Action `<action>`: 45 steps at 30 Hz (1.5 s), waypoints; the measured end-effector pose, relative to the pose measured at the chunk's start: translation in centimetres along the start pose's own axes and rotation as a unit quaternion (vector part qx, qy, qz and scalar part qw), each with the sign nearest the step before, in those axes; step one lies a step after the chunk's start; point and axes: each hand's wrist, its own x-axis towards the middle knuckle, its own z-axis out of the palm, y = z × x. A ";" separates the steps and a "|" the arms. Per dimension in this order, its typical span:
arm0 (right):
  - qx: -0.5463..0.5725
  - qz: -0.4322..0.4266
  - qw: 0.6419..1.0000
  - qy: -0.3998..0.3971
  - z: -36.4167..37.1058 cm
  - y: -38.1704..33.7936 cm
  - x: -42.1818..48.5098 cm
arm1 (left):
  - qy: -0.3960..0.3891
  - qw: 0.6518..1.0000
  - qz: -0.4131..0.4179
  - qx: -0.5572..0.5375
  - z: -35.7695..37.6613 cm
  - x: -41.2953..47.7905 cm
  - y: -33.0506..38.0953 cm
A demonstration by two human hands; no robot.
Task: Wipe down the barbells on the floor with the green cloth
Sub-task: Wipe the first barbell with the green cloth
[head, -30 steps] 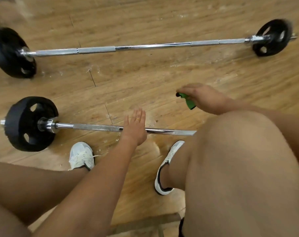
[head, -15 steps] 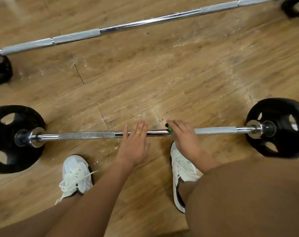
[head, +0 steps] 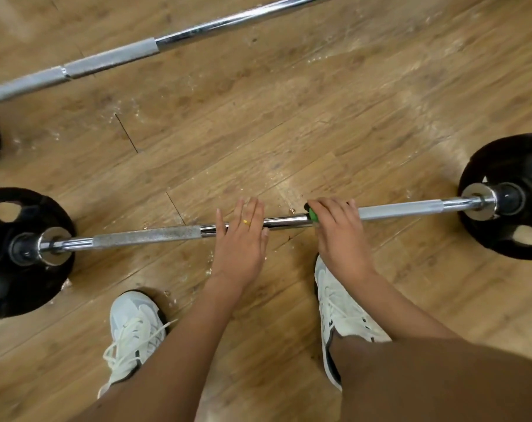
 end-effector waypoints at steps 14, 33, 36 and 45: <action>-0.005 -0.042 0.999 -0.031 0.5 -0.5 4.8 | 0.013 1.000 0.014 -0.003 -1.2 4.5 -1.2; 0.020 -0.013 1.000 -0.014 0.6 0.1 8.0 | 0.077 0.993 -0.040 -0.079 -0.7 4.7 -0.4; 0.024 -0.034 0.999 -0.025 0.5 -0.1 8.2 | 0.071 0.992 -0.051 -0.086 -1.4 5.6 -0.2; 0.021 -0.014 0.997 -0.073 -1.1 2.2 11.1 | 0.070 0.991 -0.061 -0.100 -2.5 8.1 -0.4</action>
